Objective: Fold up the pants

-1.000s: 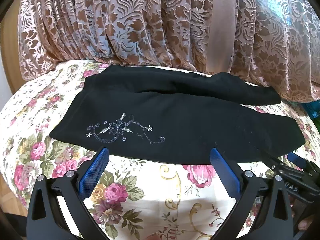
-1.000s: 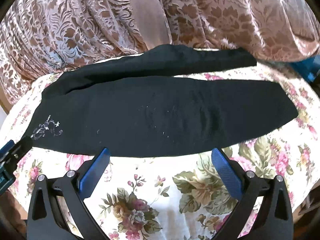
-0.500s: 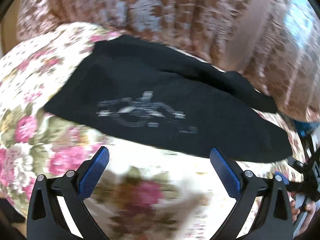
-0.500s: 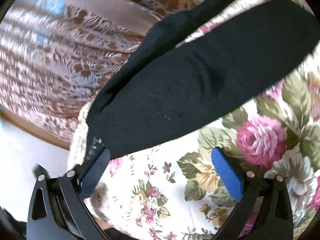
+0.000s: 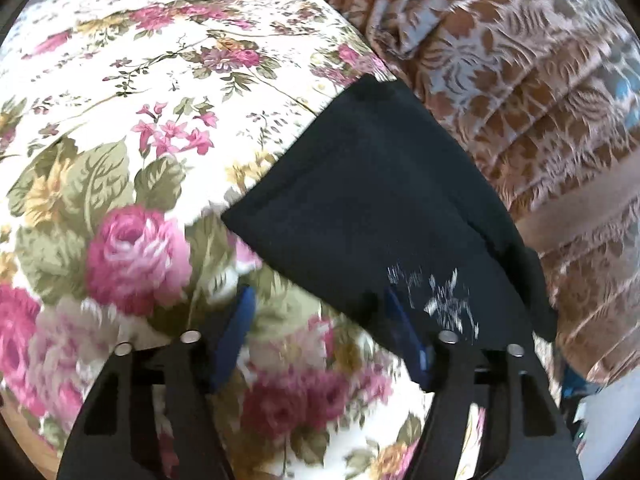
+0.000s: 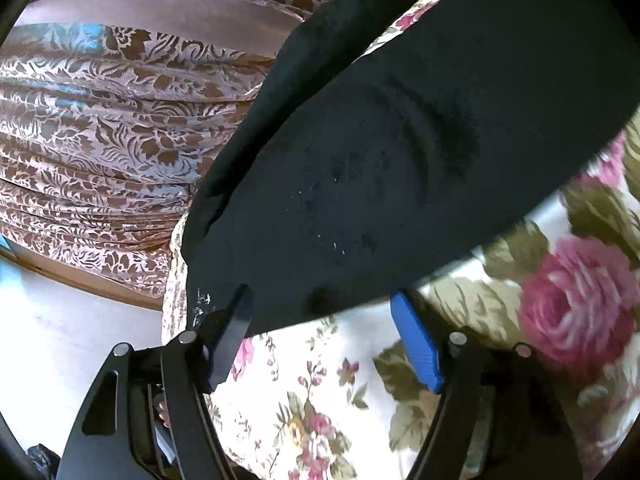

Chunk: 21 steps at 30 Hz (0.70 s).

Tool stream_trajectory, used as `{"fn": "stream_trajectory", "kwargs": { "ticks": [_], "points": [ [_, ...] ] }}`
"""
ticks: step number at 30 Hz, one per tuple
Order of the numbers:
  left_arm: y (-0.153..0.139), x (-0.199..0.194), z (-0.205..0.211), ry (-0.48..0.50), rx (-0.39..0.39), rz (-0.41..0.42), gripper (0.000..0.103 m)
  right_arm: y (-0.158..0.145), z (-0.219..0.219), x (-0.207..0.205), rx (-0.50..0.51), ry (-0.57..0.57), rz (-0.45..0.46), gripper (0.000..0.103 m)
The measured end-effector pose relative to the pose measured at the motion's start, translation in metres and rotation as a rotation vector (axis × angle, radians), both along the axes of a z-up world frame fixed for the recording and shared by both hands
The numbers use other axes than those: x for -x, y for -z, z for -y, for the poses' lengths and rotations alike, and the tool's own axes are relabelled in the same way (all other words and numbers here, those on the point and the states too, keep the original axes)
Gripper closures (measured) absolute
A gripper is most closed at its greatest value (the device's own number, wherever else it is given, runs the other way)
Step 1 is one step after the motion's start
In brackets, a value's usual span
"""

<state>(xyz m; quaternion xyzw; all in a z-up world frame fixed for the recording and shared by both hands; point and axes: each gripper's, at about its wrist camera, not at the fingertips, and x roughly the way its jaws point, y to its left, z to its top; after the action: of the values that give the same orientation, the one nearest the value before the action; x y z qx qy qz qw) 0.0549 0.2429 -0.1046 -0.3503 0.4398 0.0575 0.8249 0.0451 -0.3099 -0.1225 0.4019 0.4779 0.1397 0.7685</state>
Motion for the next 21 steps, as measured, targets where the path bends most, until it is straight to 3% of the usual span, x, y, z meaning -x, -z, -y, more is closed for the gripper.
{"fn": "stream_trajectory", "kwargs": {
  "ticks": [4, 5, 6, 8, 9, 11, 12, 14, 21],
  "points": [
    [0.004, -0.013, -0.014, -0.040, 0.052, 0.023, 0.050, 0.002, -0.004, -0.009, 0.022, -0.008, 0.001, 0.032],
    [0.005, -0.017, -0.015, -0.045, 0.053, 0.026, 0.057, 0.003, -0.005, -0.011, 0.029, -0.009, 0.001, 0.033],
    [0.005, -0.019, -0.016, -0.049, 0.045, 0.024, 0.073, 0.004, -0.006, -0.013, 0.037, -0.008, 0.001, 0.034],
    [0.009, -0.025, -0.019, -0.056, 0.036, 0.003, 0.095, 0.006, -0.007, -0.017, 0.062, -0.009, -0.002, 0.047],
    [0.011, -0.025, -0.021, -0.065, 0.047, 0.004, 0.097, 0.007, -0.007, -0.019, 0.075, -0.010, -0.007, 0.053],
    [0.009, -0.024, -0.020, -0.068, 0.040, 0.012, 0.097, 0.011, -0.003, -0.021, 0.103, -0.004, -0.023, 0.082],
    [0.006, -0.021, -0.019, -0.066, 0.026, 0.019, 0.098, 0.012, -0.001, -0.021, 0.110, -0.001, -0.030, 0.087],
    [-0.002, -0.015, -0.018, -0.070, 0.016, 0.043, 0.098, 0.012, 0.002, -0.018, 0.103, -0.004, -0.023, 0.093],
    [-0.033, 0.020, -0.018, -0.066, -0.014, 0.101, 0.098, -0.004, 0.001, 0.003, 0.113, -0.028, 0.019, 0.094]
  ]
}}
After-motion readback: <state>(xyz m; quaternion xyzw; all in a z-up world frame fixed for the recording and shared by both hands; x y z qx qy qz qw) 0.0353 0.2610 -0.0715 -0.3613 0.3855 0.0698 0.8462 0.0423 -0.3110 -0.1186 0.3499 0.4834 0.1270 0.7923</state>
